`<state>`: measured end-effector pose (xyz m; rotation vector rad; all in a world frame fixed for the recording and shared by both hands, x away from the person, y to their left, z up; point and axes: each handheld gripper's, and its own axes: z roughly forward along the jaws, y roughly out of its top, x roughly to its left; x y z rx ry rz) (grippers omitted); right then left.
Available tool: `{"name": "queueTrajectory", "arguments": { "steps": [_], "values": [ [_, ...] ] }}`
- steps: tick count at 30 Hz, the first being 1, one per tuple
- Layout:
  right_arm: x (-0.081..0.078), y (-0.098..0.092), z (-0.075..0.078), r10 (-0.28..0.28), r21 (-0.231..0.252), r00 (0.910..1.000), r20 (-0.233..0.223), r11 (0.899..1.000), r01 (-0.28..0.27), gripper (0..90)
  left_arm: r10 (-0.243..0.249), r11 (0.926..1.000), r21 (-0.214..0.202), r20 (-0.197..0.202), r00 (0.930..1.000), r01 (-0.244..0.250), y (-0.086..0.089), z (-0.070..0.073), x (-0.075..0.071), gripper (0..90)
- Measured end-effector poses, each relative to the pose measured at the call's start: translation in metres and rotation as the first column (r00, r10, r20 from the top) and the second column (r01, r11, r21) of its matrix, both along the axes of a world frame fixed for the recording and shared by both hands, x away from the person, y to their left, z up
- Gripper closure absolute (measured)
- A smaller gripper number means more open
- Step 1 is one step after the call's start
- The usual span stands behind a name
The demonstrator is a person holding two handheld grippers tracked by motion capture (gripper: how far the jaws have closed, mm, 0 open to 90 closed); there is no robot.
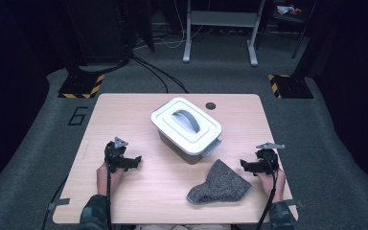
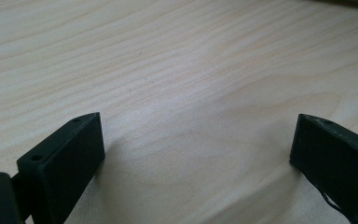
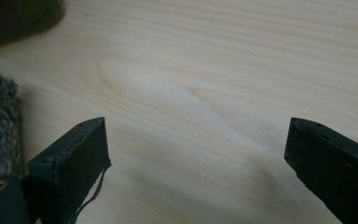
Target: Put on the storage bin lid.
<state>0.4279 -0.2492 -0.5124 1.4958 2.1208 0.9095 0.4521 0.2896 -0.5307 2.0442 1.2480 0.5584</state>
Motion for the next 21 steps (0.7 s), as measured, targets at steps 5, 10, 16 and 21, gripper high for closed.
{"name": "queueTrajectory", "arguments": {
  "steps": [5,10,16,21],
  "values": [
    [-0.009,-0.006,-0.011,-0.019,-0.016,0.9998,0.006,1.0,0.019,4.3,0.0,1.0,0.0,0.0,1.0,0.0,0.0,0.0,0.0,2.5],
    [-0.018,-0.011,-0.016,-0.029,-0.031,0.9985,0.046,0.999,0.03,3.8,0.0,1.0,0.0,0.0,1.0,0.0,0.0,0.0,0.0,2.5],
    [-0.02,-0.012,-0.016,-0.03,-0.034,0.9983,0.05,0.999,0.032,3.7,0.001,1.0,0.0,0.0,1.0,-0.001,0.0,0.0,0.0,2.5],
    [-0.02,-0.012,-0.017,-0.028,-0.035,0.9983,0.051,0.999,0.03,3.6,0.001,1.0,0.0,0.0,1.0,-0.001,0.0,0.0,0.0,2.5]
  ]
}}
